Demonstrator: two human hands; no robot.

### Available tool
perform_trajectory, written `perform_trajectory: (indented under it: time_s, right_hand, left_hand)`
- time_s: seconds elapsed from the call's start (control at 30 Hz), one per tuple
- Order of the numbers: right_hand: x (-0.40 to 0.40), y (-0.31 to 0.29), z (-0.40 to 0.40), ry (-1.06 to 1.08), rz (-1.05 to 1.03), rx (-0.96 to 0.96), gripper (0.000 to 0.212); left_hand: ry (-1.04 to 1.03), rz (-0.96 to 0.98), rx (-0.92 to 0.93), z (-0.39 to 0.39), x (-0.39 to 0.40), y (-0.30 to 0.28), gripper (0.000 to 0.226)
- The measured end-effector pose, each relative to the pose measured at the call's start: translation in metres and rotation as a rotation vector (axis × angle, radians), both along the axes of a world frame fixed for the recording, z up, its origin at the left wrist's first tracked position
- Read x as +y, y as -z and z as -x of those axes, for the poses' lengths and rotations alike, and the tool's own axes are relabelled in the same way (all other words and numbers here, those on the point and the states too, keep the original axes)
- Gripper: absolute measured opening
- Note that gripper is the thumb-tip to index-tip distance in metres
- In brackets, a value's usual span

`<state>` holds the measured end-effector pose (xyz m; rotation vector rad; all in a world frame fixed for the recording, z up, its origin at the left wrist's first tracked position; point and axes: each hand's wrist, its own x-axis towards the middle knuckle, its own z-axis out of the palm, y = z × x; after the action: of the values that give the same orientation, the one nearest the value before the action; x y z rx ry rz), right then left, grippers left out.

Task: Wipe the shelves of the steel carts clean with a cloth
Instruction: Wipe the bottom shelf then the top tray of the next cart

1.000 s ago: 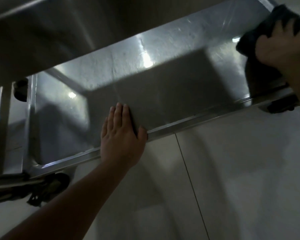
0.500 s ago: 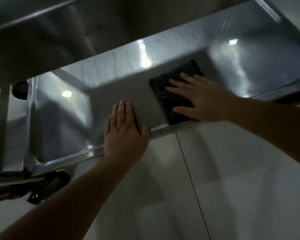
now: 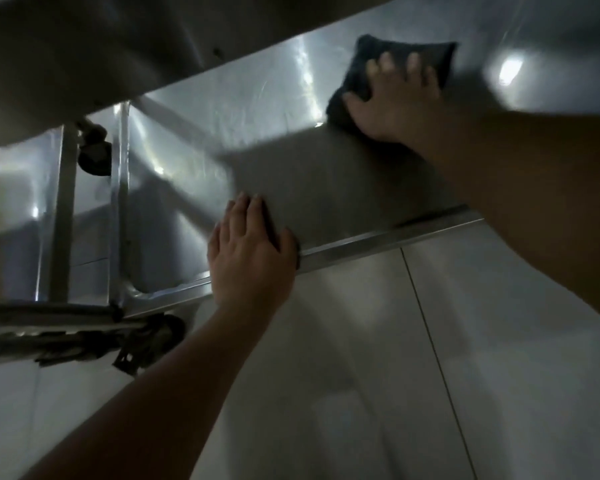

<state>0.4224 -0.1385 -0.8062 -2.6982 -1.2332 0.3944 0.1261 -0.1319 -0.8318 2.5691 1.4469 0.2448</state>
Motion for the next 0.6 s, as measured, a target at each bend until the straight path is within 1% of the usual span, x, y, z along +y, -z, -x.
perform_trajectory:
  time_s: [0.1,0.2,0.27,0.3,0.37,0.43,0.47,0.53,0.57,0.6]
  right_hand:
    - [0.017,-0.002,0.058,-0.336,0.034,-0.036,0.082]
    - [-0.023,0.005,0.089,-0.614,0.065,-0.011,0.085]
    - [-0.070,0.011,0.077,-0.697,0.039,-0.039,0.085]
    - [-0.093,0.011,0.061,-0.691,0.031,-0.073,0.083]
    - [-0.129,0.008,0.016,-0.544,0.041,-0.126,0.085]
    - [-0.156,0.003,-0.032,-0.296,0.046,-0.139,0.101]
    - [-0.165,0.001,-0.047,-0.157,0.056,-0.126,0.105]
    - [-0.172,0.000,-0.050,0.106,0.097,-0.077,0.099]
    - [-0.169,0.003,-0.037,0.198,0.105,-0.058,0.095]
    - [-0.164,0.005,-0.020,0.238,0.104,-0.046,0.093]
  left_hand:
    - [0.006,-0.012,0.020,0.005,0.002,0.001,0.073]
    - [0.015,-0.001,0.008,0.004,0.001,-0.001,0.074]
    - [0.016,0.002,-0.005,0.005,0.001,-0.002,0.074]
    - [0.014,0.003,-0.009,0.005,0.001,-0.001,0.074]
    - [0.016,0.005,-0.011,0.006,0.000,0.000,0.073]
    - [0.020,-0.003,-0.011,0.006,0.000,0.001,0.073]
    - [0.021,-0.009,-0.015,0.005,0.000,0.002,0.074]
    - [0.019,-0.022,-0.017,0.005,-0.001,0.002,0.074]
    - [0.020,-0.027,-0.015,0.005,-0.002,0.002,0.075]
    - [0.020,-0.032,-0.012,0.005,-0.003,0.002,0.075]
